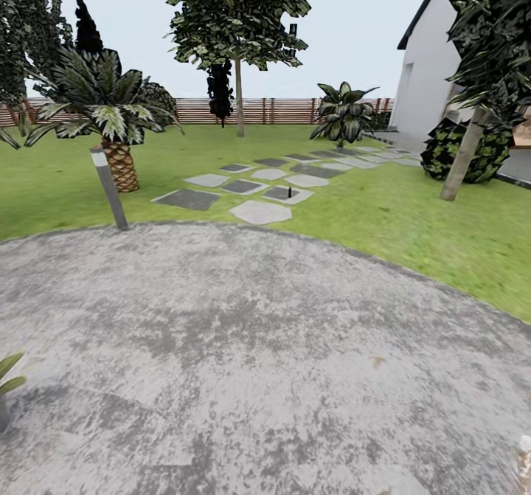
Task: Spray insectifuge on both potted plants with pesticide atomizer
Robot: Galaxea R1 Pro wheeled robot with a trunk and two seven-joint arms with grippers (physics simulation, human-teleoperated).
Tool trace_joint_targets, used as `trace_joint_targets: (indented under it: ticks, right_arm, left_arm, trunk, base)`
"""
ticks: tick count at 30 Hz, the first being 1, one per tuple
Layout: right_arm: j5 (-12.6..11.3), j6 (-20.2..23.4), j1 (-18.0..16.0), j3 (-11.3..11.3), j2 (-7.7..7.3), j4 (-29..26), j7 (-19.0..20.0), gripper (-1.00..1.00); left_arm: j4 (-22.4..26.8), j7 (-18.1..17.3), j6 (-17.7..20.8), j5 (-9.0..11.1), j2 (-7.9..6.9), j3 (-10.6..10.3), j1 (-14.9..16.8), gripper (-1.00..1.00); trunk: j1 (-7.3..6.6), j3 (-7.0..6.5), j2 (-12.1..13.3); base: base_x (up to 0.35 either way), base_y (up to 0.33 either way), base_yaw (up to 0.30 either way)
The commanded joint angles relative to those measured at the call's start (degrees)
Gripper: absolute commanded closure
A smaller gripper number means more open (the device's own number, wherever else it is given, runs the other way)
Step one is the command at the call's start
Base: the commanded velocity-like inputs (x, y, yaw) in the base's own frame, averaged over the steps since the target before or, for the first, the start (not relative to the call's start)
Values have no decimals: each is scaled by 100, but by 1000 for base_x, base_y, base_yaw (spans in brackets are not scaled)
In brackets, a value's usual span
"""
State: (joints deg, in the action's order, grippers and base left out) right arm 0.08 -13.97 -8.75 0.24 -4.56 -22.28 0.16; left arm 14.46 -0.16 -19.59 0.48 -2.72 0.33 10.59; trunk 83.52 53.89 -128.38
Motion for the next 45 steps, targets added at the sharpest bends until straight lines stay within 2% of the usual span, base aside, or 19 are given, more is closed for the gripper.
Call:
trace_joint_targets:
  ticks: [1,45]
  right_arm:
    - [1,-18,-3,2,-1,4,2,-100]
    - [1,-18,-4,3,-1,4,3,-100]
  left_arm:
    - [-5,-2,-19,5,0,2,3,-100]
    - [-5,-2,-19,5,1,2,4,-100]
  trunk:
    - [2,5,-2]
    - [2,5,-2]
  base:
    - [337,0,0]
    - [337,0,0]
